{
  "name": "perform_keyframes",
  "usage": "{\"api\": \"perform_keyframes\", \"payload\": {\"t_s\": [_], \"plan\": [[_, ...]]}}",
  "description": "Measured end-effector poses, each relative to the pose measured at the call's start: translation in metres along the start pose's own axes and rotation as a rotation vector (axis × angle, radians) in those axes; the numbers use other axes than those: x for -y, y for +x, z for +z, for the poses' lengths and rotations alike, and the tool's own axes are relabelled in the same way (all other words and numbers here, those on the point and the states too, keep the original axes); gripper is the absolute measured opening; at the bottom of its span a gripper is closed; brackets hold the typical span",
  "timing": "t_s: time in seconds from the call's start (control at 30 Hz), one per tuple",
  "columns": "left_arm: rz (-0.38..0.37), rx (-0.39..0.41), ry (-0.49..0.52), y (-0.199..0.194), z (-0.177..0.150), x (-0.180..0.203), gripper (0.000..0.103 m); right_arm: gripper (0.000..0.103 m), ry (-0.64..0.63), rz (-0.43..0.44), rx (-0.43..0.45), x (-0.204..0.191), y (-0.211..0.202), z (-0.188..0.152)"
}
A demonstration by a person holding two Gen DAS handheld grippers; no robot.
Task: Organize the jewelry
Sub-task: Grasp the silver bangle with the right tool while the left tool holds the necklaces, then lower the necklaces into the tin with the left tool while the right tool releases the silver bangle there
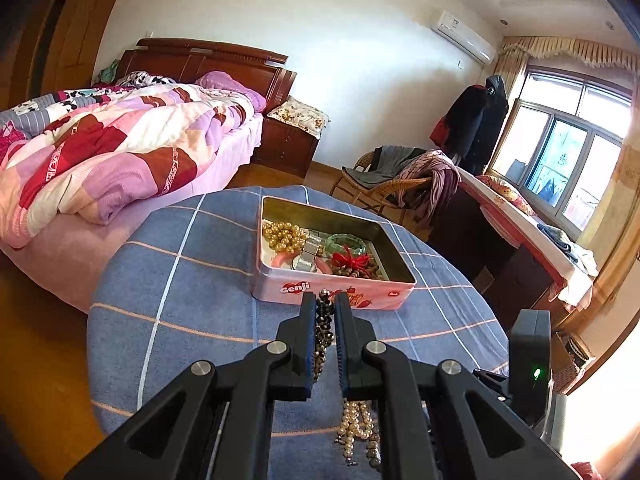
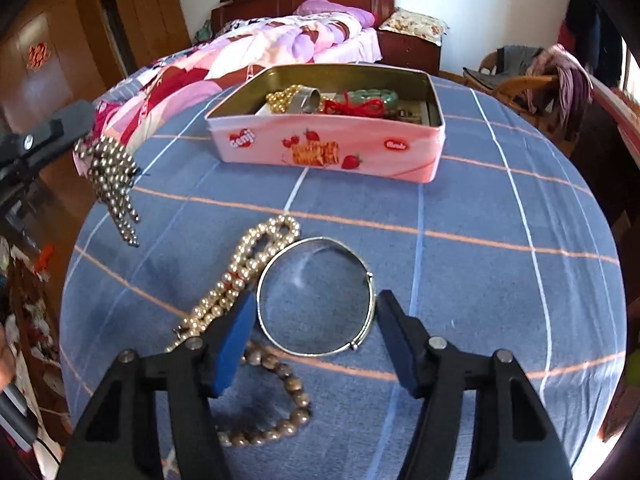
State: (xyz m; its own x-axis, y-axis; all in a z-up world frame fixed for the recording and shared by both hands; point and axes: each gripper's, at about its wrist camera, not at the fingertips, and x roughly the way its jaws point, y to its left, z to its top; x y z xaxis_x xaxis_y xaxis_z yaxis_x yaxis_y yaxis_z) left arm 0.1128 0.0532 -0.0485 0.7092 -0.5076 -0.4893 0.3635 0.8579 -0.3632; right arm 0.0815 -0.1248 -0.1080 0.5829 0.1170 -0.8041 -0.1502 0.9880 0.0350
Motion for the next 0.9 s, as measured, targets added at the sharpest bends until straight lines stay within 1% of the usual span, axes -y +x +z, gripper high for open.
{"api": "perform_keyframes", "payload": {"t_s": [0.03, 0.07, 0.1, 0.27, 0.37, 0.5, 0.6, 0.7, 0.8, 0.9], "plan": [[0.003, -0.004, -0.001, 0.002, 0.0, 0.0, 0.008, 0.068, -0.017, -0.013, -0.004, -0.003, 0.001, 0.0], [0.004, -0.008, 0.001, 0.003, -0.001, 0.001, 0.008, 0.067, -0.035, -0.029, -0.007, -0.006, 0.002, 0.0], [0.004, -0.011, 0.004, 0.003, -0.001, 0.002, 0.008, 0.066, -0.036, -0.024, -0.006, -0.006, 0.002, 0.001], [0.005, -0.008, 0.023, 0.002, -0.001, 0.005, 0.008, 0.065, 0.033, 0.013, 0.015, 0.008, -0.002, 0.002], [0.007, -0.005, 0.018, 0.002, 0.0, 0.004, 0.008, 0.065, 0.081, 0.028, 0.064, 0.019, -0.013, 0.005], [-0.001, -0.011, 0.021, 0.006, 0.0, 0.008, 0.008, 0.065, 0.12, 0.017, 0.14, 0.028, -0.03, 0.016], [-0.007, -0.026, 0.034, 0.013, -0.002, 0.013, 0.008, 0.065, 0.145, -0.012, 0.183, 0.035, -0.036, 0.023], [-0.013, -0.033, 0.056, 0.018, -0.001, 0.019, 0.008, 0.065, 0.166, -0.008, 0.217, 0.042, -0.04, 0.03], [-0.024, -0.023, 0.071, 0.022, 0.007, 0.025, 0.008, 0.065, 0.17, -0.014, 0.246, 0.046, -0.044, 0.04], [-0.03, -0.002, 0.088, 0.025, 0.018, 0.031, 0.008, 0.065, 0.172, -0.011, 0.293, 0.049, -0.048, 0.055]]}}
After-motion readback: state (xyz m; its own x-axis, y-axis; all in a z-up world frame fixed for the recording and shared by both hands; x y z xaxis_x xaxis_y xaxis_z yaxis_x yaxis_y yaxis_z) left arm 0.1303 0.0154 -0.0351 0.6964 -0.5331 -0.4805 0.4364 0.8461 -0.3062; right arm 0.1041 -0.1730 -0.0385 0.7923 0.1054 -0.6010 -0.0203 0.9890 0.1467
